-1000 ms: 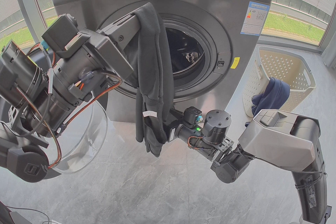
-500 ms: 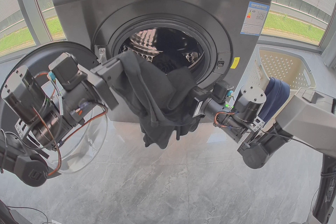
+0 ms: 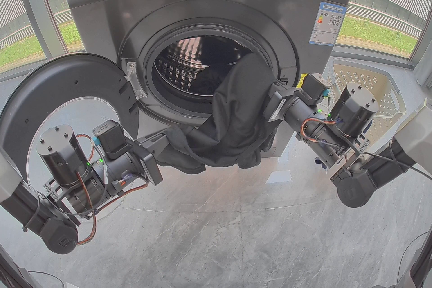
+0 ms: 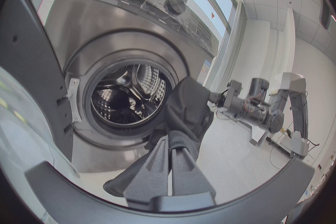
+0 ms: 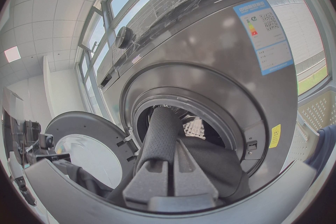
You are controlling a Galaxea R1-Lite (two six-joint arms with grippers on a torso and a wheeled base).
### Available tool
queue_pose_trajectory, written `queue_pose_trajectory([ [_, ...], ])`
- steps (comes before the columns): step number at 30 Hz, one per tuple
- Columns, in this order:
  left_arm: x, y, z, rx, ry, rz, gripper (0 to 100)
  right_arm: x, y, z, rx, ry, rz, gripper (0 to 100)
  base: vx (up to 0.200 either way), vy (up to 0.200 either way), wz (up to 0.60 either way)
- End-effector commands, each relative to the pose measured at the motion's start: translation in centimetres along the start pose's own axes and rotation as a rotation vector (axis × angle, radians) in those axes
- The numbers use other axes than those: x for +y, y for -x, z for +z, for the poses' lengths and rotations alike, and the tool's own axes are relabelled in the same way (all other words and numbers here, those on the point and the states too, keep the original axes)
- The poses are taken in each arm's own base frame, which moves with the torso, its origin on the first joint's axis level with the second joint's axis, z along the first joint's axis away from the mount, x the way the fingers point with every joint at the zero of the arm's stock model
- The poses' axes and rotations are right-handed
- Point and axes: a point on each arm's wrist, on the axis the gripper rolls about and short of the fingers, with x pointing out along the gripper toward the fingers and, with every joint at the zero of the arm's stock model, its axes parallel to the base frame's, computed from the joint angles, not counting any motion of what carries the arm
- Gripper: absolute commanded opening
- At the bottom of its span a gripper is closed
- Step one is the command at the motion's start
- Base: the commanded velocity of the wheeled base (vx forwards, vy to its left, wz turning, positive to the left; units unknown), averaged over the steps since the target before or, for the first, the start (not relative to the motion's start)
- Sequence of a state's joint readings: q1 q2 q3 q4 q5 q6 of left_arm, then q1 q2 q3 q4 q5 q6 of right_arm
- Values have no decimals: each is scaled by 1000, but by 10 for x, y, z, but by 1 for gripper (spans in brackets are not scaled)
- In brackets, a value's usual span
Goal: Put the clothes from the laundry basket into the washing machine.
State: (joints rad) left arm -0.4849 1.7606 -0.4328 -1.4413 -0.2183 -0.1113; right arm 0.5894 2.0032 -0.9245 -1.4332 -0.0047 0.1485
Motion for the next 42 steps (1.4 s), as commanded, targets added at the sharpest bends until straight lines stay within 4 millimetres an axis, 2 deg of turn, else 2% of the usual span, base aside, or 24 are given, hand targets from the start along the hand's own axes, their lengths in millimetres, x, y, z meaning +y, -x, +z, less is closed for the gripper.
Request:
queue_pose_trajectory([
  [1, 3, 0, -23, 90, 18, 6, 0, 4, 2, 15, -35, -3, 11, 0, 0, 0, 0],
  [3, 5, 1, -34, 131, 27, 14, 0, 5, 3, 17, -40, -3, 13, 0, 0, 0, 0],
  [4, 6, 0, -39, 143, 34, 17, 100, 5, 3, 18, -40, -3, 13, 0, 0, 0, 0],
  [9, 7, 1, -52, 166, 41, 26, 100, 5, 2, 17, -33, -3, 9, 0, 0, 0, 0],
  [14, 2, 25, -82, 311, 51, 22, 100, 3, -1, 20, -43, 0, 5, 0, 0, 0, 0],
  [16, 2, 26, -82, 314, 51, 20, 100, 3, -1, 20, -43, 0, 5, 0, 0, 0, 0],
  [17, -2, 38, -92, 383, 40, -7, 100, 4, -2, 21, -47, -2, 8, 0, 0, 0, 0],
  [19, -5, 47, -96, 422, 37, -40, 100, 5, -4, 21, -53, -2, 10, 0, 0, 0, 0],
  [23, -8, 53, -98, 449, 36, -67, 100, 7, -5, 20, -46, -5, 15, 0, 0, 0, 0],
  [27, -8, 35, -87, 359, 18, -90, 100, 14, -3, 15, -27, -14, 28, 0, 0, 0, 0],
  [28, -7, 20, -79, 293, 13, -97, 100, 20, -2, 11, -12, -20, 42, 0, 0, 0, 0],
  [32, -17, -13, -66, 181, 17, -153, 100, 33, -1, -2, 25, -30, 60, 0, 0, 0, 0],
  [38, -18, -58, -71, 99, 1, -182, 100, 51, 1, -19, 66, -47, 94, 0, 0, 0, 0],
  [42, -17, -76, -74, 72, 6, -192, 100, 61, 2, -21, 71, -56, 109, 0, 0, 0, 0],
])
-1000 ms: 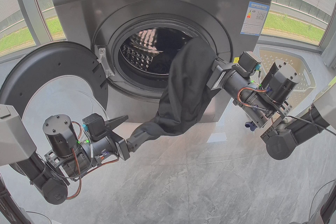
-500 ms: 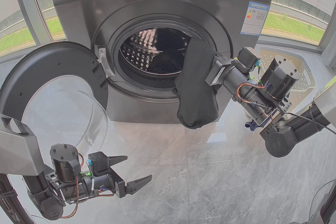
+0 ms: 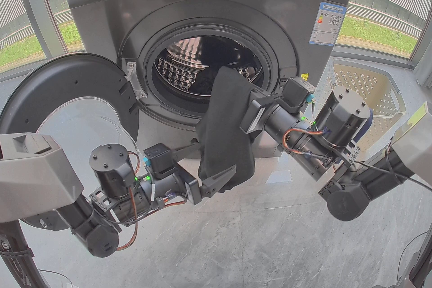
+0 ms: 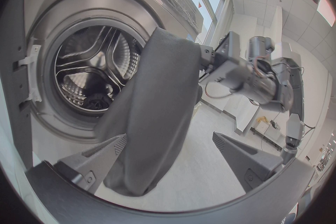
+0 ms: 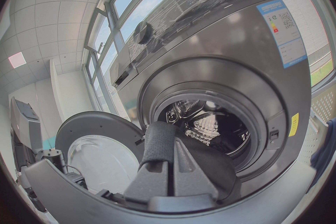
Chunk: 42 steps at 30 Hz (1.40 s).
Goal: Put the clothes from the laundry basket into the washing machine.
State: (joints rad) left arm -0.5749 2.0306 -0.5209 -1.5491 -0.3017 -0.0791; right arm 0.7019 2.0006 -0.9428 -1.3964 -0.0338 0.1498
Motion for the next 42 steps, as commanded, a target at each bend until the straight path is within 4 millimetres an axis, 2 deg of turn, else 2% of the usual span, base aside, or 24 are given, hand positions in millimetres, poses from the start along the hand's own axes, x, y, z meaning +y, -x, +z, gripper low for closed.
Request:
queue_pose_trajectory([
  [1, 3, -36, -14, -17, 22, -29, 100, 23, 2, -18, 48, -21, 46, 0, 0, 0, 0],
  [8, 13, -54, -29, -15, 27, -8, 100, 44, 8, -19, 57, -53, 99, 0, 0, 0, 0],
  [13, 23, -61, -37, -5, 13, 20, 100, 45, 9, -14, 44, -56, 103, 0, 0, 0, 0],
  [15, 35, -66, -39, -19, 0, 71, 100, 48, 12, -10, 42, -59, 111, 0, 0, 0, 0],
  [16, 38, -68, -38, -31, -3, 84, 0, 48, 13, -10, 44, -58, 111, 0, 0, 0, 0],
  [23, 50, -81, -27, -110, -23, 159, 0, 45, 17, -9, 47, -57, 100, 0, 0, 0, 0],
  [25, 57, -84, -16, -156, -33, 189, 0, 36, 21, -6, 61, -51, 73, 0, 0, 0, 0],
  [27, 58, -83, -10, -173, -34, 195, 0, 18, 26, -6, 78, -37, 20, 0, 0, 0, 0],
  [29, 57, -80, 0, -196, -37, 202, 0, -1, 30, -9, 98, -20, -33, 0, 0, 0, 0],
  [33, 51, -71, 18, -225, -41, 200, 0, -20, 39, -24, 165, -7, -89, 0, 0, 0, 0],
  [36, 47, -66, 25, -234, -42, 199, 0, -22, 39, -36, 190, -10, -96, 0, 0, 0, 0],
  [37, 43, -59, 32, -241, -40, 205, 0, -21, 38, -46, 207, -29, -92, 0, 0, 0, 0],
  [39, 40, -53, 38, -251, -40, 206, 0, -18, 39, -47, 202, -35, -84, 0, 0, 0, 0],
  [40, 37, -49, 41, -251, -39, 205, 0, -16, 38, -47, 199, -37, -76, 100, 0, 0, 0],
  [42, 35, -43, 46, -259, -40, 209, 0, -9, 40, -47, 203, -40, -55, 100, 0, 0, 0],
])
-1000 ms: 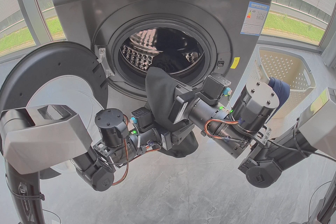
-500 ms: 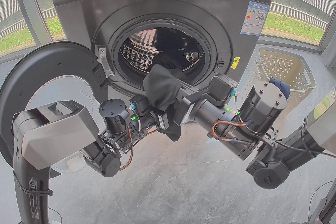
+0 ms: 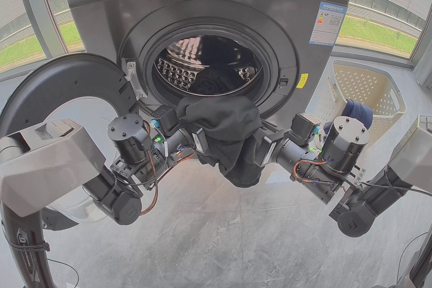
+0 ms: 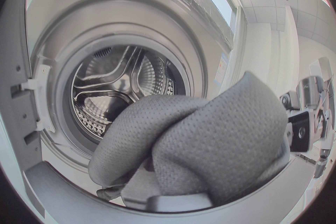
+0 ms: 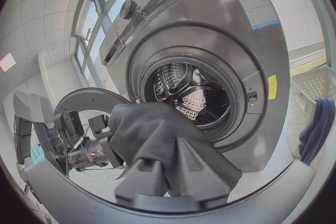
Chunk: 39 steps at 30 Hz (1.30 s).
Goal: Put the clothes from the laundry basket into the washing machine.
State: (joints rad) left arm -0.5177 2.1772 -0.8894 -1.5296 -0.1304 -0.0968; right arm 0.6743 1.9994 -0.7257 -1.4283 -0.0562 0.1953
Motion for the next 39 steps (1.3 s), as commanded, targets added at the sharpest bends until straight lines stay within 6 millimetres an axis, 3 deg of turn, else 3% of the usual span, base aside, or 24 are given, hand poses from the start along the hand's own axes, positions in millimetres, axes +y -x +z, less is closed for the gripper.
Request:
queue_pose_trajectory([
  [1, -6, 14, 28, -44, -3, 1, 0, 8, 1, -12, 32, -7, 26, 100, 0, 0, 0],
  [5, -12, 48, 46, -25, 31, 24, 0, 14, 38, -12, 86, 3, 64, 100, 0, 0, 0],
  [12, -20, 82, 53, 26, 76, 18, 0, 3, 84, -17, 186, 8, 98, 100, 0, 0, 0],
  [15, -20, 85, 49, 47, 55, 18, 0, 0, 86, -20, 201, 10, 78, 100, 0, 0, 0],
  [22, -17, 92, 47, 66, 15, 24, 0, -45, 81, -27, 216, 45, -79, 100, 0, 0, 0],
  [29, -21, 97, 40, 106, 11, 13, 0, -41, 75, -24, 192, 43, -66, 100, 0, 0, 0],
  [39, -20, 97, 36, 117, 12, 14, 0, -37, 73, -26, 192, 39, -63, 100, 200, 0, 0],
])
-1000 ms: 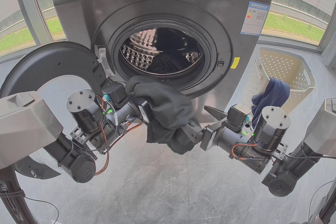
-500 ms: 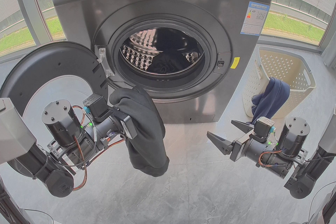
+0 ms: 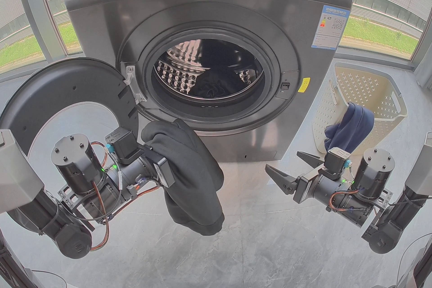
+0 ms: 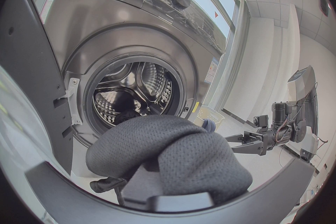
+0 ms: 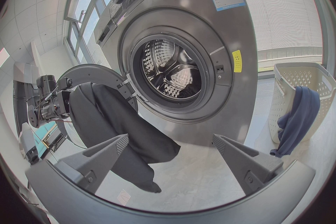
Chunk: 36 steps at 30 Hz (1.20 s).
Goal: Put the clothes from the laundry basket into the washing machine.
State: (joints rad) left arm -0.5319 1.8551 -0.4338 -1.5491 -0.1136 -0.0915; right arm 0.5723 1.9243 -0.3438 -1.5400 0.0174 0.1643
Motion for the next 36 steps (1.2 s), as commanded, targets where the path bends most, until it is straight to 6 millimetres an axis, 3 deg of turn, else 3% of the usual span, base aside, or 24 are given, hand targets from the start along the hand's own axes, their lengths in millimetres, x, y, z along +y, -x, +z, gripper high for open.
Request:
queue_pose_trajectory([
  [1, 0, -1, -3, 8, 2, -1, 0, 0, -2, -3, 9, -2, -1, 100, 200, 0, 0],
  [20, -13, -6, -13, 39, 11, -43, 0, 5, 1, -6, 24, -2, 17, 100, 200, 0, 0],
  [30, -29, -11, -20, 56, 21, -95, 0, 21, 12, -13, 68, 3, 73, 100, 0, 0, 0],
  [33, -36, -24, -23, 40, 28, -113, 0, 26, 17, -8, 54, 1, 94, 100, 0, 0, 0],
  [34, -37, -40, -24, 13, 21, -115, 0, 26, 18, -8, 55, -1, 96, 100, 0, 0, 0],
  [36, -37, -44, -24, 2, 23, -113, 0, 26, 19, -7, 52, -1, 96, 100, 0, 0, 0],
])
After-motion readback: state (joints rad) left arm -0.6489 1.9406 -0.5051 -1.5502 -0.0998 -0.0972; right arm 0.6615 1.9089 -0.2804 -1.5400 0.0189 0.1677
